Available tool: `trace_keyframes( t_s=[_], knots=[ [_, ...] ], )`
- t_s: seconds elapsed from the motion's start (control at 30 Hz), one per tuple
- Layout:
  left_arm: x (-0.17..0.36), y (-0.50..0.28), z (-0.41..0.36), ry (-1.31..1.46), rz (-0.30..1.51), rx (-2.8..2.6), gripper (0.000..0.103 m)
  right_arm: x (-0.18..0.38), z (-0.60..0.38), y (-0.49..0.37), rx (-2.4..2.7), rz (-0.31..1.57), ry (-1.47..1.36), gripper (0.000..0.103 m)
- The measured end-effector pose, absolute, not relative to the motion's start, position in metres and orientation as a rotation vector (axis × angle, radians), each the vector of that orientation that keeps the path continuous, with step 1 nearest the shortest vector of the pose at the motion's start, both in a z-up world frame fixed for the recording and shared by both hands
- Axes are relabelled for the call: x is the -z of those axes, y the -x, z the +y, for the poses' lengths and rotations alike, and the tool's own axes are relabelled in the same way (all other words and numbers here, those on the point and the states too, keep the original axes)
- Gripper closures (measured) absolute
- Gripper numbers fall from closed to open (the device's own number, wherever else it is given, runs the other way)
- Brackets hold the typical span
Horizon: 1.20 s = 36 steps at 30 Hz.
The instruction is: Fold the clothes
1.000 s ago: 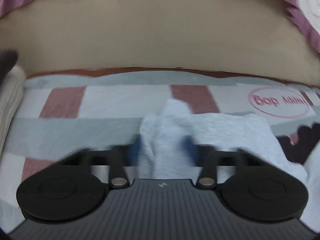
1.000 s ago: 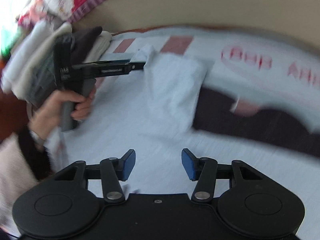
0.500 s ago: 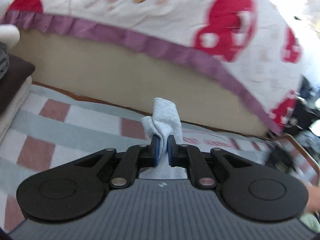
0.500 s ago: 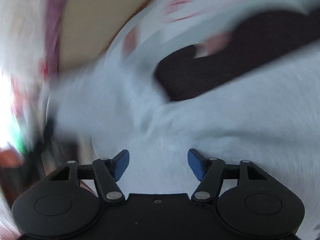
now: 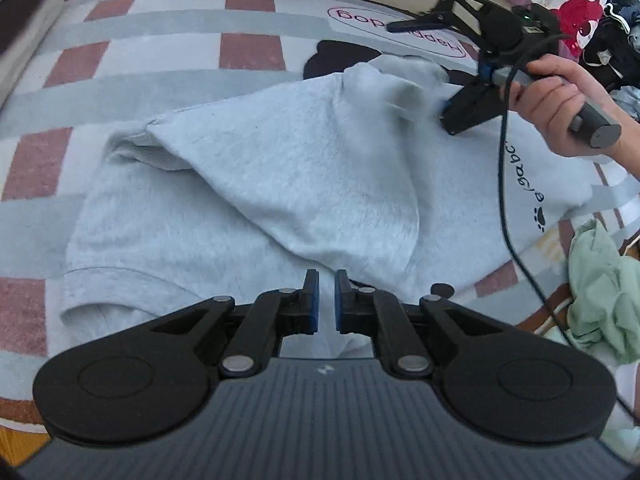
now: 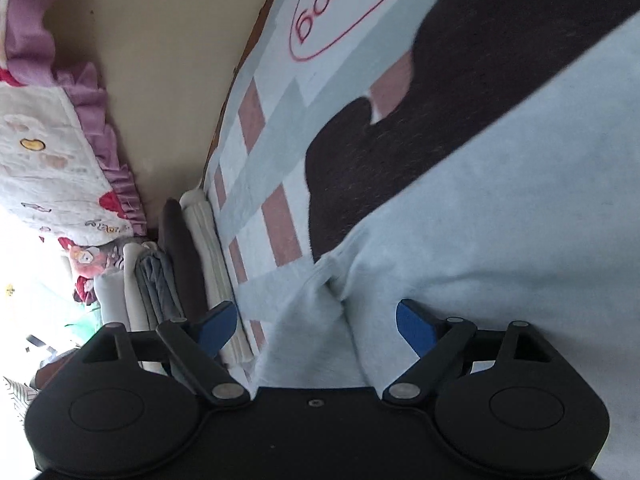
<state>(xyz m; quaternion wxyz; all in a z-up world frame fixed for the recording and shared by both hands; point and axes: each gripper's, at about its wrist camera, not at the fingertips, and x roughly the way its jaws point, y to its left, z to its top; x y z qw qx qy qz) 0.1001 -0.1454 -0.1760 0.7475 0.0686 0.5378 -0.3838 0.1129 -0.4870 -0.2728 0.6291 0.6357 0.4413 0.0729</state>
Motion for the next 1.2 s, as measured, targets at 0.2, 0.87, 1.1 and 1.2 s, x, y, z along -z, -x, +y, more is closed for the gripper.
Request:
trace_keyframes(
  t_s=[0.2, 0.87, 1.1, 1.2],
  knots=[
    [0.173, -0.117, -0.129, -0.048, 1.189, 0.780, 0.091, 0.272, -0.480, -0.132, -0.206, 0.995, -1.421, 0.012],
    [0.182, -0.200, -0.130, -0.069, 1.008, 0.476, 0.093, 0.229, -0.451, -0.122, -0.132, 0.889, -0.802, 0.096],
    [0.183, -0.205, -0.134, -0.097, 0.992, 0.459, 0.094, 0.204, -0.446, -0.117, 0.104, 0.902, -0.370, 0.100],
    [0.184, -0.213, -0.120, 0.010, 1.035, 0.470, 0.092, 0.182, -0.450, -0.092, 0.051, 0.819, -0.396, 0.091]
  ],
)
